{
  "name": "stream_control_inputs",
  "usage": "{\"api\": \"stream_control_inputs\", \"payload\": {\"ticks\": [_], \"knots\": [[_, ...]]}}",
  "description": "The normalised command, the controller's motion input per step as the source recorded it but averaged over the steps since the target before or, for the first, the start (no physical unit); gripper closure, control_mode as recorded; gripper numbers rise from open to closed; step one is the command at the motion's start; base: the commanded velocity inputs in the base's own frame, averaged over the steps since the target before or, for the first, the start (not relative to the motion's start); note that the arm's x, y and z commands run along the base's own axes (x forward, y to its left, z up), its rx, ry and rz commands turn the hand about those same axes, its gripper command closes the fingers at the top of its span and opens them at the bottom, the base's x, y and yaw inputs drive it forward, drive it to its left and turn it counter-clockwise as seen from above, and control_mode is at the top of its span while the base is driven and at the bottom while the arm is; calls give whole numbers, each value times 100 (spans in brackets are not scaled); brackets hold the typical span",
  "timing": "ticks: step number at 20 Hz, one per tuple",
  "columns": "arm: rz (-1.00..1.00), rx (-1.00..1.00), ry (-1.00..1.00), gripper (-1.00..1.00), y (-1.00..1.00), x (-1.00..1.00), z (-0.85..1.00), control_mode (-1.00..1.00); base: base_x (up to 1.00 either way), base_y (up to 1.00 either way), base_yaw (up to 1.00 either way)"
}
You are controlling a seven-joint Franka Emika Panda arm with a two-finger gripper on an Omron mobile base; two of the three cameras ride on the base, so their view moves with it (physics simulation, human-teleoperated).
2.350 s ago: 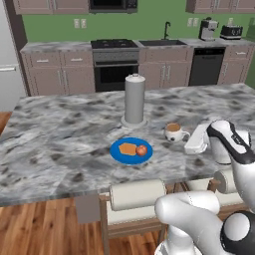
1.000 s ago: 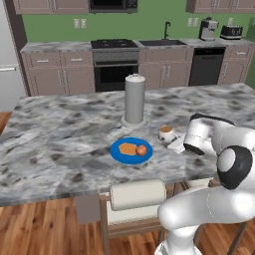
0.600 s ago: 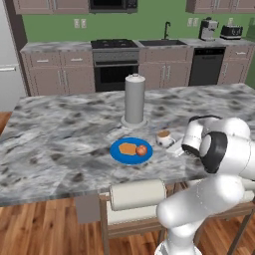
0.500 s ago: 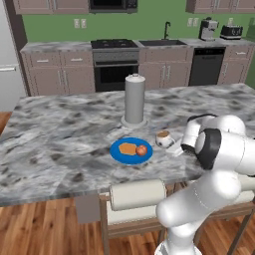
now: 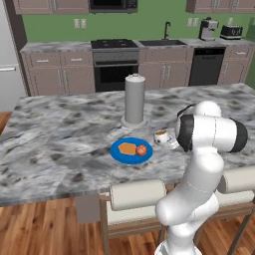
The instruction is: Pick up the brewed coffee from the coffee machine and place it next to the breakfast plate on the dining counter.
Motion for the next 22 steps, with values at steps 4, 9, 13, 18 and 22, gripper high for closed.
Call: {"api": "stream_control_inputs", "payload": {"ticks": [4,9,13,18,22], "knots": [[7,0,9,100,-2,58,-49,-100,0,0,0],[15,0,0,100,-2,35,-93,-100,0,0,0],[21,-1,0,-100,3,5,-84,-100,0,0,0],[25,-10,0,-100,50,-67,-18,-100,0,0,0],[24,-21,-4,-100,89,-100,-3,-100,0,0,0]]}}
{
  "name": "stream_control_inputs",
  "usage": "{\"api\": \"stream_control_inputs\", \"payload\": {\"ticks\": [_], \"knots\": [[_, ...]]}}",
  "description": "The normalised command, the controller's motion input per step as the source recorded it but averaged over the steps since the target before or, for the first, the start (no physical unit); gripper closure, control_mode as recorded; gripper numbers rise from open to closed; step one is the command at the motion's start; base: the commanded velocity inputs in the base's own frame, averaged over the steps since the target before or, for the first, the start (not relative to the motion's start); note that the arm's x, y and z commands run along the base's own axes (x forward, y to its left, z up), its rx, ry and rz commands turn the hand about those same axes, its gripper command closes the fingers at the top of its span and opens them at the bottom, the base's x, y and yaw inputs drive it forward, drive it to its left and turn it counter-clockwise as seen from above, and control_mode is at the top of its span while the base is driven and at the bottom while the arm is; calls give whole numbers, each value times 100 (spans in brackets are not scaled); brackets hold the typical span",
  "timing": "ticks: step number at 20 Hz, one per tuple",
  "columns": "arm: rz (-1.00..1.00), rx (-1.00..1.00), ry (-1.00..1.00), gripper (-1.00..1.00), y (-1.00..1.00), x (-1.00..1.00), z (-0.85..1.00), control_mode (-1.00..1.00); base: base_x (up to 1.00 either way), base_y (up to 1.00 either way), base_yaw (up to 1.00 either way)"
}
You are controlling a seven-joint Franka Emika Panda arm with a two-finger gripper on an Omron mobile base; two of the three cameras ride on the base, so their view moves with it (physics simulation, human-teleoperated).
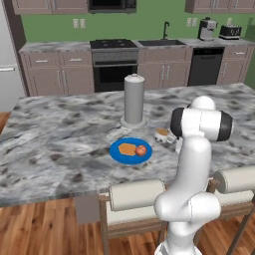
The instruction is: Pick up the brewed coffee from the coffee machine and place it next to the breakfast plate on the dining counter.
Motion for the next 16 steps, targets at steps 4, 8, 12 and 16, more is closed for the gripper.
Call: {"api": "stream_control_inputs", "payload": {"ticks": [4,8,12,16], "knots": [[19,-15,-7,-100,58,-70,12,-100,0,0,0],[7,0,-14,-100,-27,-28,54,-100,0,0,0],[3,0,-13,-100,-50,-73,56,-100,0,0,0],[0,0,-11,-100,-22,-100,80,-100,0,0,0]]}}
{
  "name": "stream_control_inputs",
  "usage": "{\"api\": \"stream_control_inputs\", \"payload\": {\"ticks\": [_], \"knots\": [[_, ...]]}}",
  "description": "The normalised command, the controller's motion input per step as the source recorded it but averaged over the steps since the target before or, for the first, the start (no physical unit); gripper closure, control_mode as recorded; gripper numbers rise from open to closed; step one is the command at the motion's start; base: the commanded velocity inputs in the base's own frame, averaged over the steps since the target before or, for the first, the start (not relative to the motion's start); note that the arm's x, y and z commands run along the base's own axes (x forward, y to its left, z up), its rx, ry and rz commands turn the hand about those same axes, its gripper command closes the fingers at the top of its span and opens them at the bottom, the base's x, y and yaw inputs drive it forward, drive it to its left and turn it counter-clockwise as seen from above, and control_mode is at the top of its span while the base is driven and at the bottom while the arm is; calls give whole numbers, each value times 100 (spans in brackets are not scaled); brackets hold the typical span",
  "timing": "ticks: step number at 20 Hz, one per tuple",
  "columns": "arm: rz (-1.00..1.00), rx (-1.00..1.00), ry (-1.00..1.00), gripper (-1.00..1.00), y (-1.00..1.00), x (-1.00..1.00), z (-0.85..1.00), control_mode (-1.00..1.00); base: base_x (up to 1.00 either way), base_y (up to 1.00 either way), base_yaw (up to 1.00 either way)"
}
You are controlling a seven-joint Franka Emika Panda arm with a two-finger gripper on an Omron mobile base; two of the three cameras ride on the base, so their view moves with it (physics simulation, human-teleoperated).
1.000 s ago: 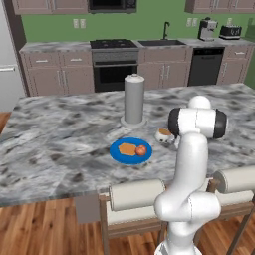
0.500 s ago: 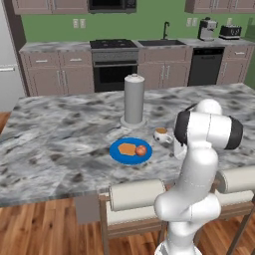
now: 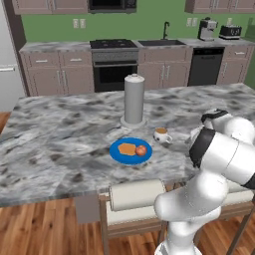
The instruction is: Pick up the brewed coffee from the coffee machine and place it next to the breakfast plate on the dining counter.
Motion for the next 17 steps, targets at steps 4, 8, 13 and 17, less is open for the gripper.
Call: {"api": "stream_control_inputs", "payload": {"ticks": [4,8,13,17], "knots": [[0,0,-7,-100,-13,-88,100,-100,0,0,0],[0,0,-1,-100,-19,-74,96,-100,0,0,0],[0,0,-3,-100,-5,-64,55,-100,0,0,0],[1,0,-1,-100,-6,-29,1,-100,0,0,0]]}}
